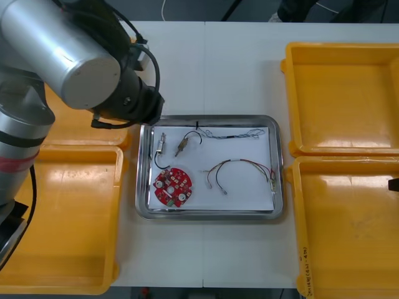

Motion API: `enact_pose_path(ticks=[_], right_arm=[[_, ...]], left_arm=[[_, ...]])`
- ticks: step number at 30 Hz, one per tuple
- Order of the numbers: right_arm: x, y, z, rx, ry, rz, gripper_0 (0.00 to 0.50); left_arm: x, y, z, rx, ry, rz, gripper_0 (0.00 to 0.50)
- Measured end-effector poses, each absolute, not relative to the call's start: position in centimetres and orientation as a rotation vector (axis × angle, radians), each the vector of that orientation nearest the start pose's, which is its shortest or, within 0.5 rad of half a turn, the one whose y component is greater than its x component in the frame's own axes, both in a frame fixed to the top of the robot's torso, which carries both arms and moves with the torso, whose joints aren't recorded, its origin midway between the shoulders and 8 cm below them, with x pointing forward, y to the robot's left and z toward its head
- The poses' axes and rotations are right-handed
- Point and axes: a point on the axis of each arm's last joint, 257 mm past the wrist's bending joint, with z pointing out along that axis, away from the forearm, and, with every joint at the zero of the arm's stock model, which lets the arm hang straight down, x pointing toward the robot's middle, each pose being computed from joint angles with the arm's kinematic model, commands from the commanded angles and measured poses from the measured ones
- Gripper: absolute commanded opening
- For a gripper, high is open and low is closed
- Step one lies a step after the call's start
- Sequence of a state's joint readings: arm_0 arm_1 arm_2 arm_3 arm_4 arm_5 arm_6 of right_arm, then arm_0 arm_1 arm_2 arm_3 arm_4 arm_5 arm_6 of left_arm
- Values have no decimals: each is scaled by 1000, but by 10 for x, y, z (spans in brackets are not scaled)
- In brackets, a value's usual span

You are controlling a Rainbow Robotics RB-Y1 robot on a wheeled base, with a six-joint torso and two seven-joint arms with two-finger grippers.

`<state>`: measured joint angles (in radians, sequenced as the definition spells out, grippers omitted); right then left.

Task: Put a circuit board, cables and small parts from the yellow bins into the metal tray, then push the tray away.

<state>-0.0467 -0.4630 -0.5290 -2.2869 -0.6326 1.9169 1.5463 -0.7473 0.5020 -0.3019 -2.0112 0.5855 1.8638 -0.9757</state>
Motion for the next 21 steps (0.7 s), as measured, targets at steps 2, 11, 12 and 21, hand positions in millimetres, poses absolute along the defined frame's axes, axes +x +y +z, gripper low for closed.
enact_pose_path(ticks=[2,11,12,21], right_arm=[[352,-391,-190,100,2579,-6,500],[354,-382,-178,51,2542,-19,500],[354,-380,-177,41,2541,-19,500],[356,-329,-173,-170,2517,-13,500]], left_arm=[[475,144,-113,215,2519,-87,500],[465,203,-91,100,2508,-126,500],[464,210,-89,81,2508,-137,500],[454,271,-87,-44,2515,-138,500]])
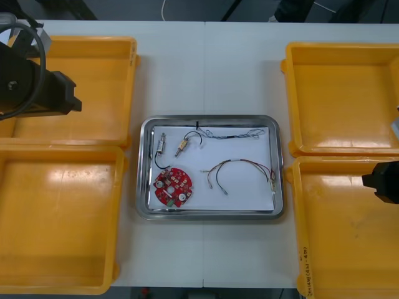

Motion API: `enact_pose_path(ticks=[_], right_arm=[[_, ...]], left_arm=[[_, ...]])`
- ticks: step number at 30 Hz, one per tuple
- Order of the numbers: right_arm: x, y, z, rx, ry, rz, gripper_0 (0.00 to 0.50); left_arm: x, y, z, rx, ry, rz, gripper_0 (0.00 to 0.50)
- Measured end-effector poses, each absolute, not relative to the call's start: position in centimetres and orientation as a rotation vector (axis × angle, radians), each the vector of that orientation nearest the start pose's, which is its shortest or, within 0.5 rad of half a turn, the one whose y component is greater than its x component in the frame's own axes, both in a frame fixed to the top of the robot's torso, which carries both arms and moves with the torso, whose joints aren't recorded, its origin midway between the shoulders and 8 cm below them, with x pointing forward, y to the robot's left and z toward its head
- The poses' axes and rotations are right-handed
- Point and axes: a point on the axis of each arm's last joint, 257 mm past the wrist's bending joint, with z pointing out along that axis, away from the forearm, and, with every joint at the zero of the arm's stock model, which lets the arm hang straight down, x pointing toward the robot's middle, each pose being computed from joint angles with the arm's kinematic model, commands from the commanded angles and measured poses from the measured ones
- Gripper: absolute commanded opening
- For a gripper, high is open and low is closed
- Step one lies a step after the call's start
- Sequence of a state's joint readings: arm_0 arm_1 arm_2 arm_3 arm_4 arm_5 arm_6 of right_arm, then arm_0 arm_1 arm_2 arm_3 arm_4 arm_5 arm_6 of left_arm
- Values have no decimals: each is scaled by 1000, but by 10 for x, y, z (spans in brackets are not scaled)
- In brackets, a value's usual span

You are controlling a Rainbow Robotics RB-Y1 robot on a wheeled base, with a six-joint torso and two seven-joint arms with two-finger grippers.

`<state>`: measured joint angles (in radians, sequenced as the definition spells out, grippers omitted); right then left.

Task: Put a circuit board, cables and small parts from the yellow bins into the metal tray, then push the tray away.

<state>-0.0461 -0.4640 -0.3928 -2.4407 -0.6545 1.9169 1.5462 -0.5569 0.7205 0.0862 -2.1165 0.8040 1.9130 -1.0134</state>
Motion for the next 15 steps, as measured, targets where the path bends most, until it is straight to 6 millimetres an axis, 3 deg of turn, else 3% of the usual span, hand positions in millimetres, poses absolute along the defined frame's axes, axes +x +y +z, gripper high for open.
enact_pose_path(ticks=[9,15], right_arm=[[363,-259,-168,-433,2486,127,500],[366,-210,-164,-656,2449,145,500]], left_arm=[[434,321,-105,24,2561,-53,500],[418,346,-117,-43,2592,-52,500]])
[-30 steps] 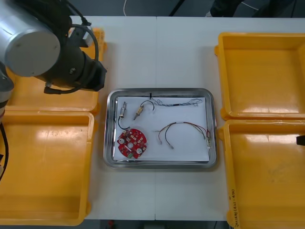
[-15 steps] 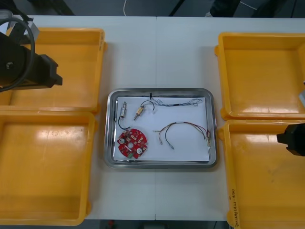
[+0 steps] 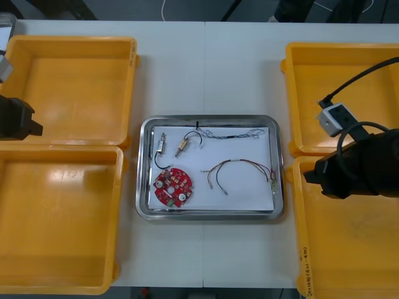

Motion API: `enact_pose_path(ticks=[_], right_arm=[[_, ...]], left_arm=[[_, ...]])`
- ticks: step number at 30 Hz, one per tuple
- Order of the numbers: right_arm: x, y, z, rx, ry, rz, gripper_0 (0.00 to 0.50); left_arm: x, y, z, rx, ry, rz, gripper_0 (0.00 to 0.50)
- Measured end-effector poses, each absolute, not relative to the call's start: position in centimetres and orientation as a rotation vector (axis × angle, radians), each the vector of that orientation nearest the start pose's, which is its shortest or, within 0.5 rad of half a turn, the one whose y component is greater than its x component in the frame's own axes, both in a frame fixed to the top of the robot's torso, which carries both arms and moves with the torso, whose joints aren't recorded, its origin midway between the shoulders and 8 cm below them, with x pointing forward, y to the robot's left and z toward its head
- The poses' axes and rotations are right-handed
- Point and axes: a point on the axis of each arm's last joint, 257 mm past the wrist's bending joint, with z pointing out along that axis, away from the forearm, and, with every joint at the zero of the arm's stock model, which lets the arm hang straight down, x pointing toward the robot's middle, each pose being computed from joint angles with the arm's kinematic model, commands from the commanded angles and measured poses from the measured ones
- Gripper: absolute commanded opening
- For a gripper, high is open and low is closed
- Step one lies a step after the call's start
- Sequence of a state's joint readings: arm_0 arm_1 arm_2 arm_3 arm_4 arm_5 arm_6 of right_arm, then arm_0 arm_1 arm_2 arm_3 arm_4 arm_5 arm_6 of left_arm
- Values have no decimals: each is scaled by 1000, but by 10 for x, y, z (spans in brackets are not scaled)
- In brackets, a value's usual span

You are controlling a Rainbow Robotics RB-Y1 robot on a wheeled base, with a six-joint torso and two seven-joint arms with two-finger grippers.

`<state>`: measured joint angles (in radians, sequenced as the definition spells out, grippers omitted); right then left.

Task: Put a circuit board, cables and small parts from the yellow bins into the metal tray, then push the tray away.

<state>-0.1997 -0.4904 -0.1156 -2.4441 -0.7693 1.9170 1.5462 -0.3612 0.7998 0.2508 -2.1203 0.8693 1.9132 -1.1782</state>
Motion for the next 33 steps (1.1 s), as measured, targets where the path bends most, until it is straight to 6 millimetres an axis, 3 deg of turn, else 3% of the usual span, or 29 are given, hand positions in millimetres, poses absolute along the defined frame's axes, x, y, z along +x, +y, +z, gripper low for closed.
enact_pose_path(ticks=[8,17,25,33], right_arm=[[350,-149,-175,-984,2405,143,500],[331,-92,-182,-1305,2305,117,500],[323,-66,-200,-1526,2266,32,500],[332,-53,-214,-1749,2096,-224,500]], left_arm=[[401,367,-136,-112,2636,-35,500],[389,371,-150,-130,2674,-47,500],[376,376,-165,-148,2711,-43,500],[372,377,-169,-152,2723,-40,500]])
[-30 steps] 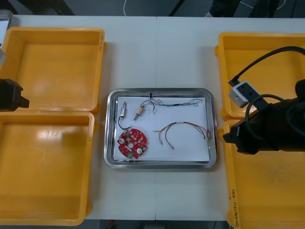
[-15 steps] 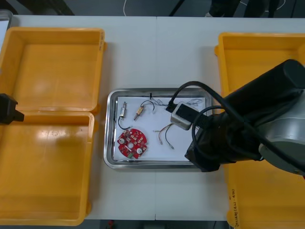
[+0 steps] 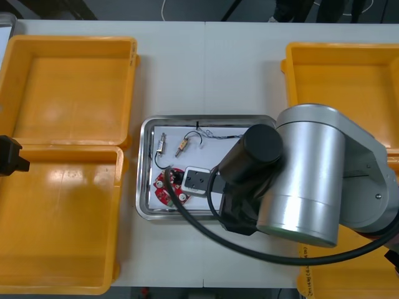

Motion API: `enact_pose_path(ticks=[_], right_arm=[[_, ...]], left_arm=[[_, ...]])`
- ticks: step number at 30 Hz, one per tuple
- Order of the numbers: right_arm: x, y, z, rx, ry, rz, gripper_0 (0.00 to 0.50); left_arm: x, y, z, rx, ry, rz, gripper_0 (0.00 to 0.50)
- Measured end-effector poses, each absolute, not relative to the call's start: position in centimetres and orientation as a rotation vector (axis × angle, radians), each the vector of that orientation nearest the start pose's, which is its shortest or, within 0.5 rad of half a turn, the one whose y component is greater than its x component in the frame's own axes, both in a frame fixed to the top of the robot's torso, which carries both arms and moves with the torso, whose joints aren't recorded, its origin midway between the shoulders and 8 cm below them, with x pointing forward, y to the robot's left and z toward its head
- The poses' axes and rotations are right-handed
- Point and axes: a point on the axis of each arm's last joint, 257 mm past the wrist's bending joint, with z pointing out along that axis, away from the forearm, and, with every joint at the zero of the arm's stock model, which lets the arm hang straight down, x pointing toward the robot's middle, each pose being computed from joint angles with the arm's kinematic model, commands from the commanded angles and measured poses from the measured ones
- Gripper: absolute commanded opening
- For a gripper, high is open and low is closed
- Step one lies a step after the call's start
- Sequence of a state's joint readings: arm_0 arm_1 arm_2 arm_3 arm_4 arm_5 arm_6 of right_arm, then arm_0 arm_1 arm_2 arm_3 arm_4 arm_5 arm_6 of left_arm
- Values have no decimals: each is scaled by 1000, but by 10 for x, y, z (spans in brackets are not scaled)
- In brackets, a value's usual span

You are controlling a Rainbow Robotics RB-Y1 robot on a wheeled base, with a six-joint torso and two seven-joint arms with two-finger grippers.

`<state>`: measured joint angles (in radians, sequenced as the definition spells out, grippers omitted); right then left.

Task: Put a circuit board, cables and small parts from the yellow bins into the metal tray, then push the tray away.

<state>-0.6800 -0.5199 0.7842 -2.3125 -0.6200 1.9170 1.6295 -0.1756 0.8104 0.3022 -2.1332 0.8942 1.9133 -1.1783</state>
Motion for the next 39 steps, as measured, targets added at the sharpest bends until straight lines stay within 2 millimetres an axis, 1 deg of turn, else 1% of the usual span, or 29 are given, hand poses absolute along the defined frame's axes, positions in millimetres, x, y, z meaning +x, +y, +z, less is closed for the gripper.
enact_pose_path(ticks=[2,4,8,12,16,22,26,30,39], right_arm=[[333,-50,-220,-1844,2032,-272,500],[336,-47,-226,-1904,2002,-302,500],[345,-34,-240,-1932,1990,-289,500],[350,-25,-257,-2005,1931,-286,500],[349,-20,-272,-2050,1897,-308,500],[337,-21,-287,-2134,1855,-350,500],[335,-26,-297,-2158,1869,-367,500],[338,-27,-304,-2156,1901,-377,500],[346,-16,-313,-2134,1917,-407,500]], left_arm=[[372,377,-170,-153,2723,-40,500],[371,377,-170,-153,2724,-39,500],[371,377,-170,-153,2724,-39,500],[371,377,-170,-153,2724,-39,500],[371,377,-170,-153,2724,-39,500],[371,377,-170,-153,2724,-39,500],[371,377,-170,-153,2724,-39,500],[371,377,-170,-153,2724,-39,500],[371,377,-170,-153,2724,-39,500]])
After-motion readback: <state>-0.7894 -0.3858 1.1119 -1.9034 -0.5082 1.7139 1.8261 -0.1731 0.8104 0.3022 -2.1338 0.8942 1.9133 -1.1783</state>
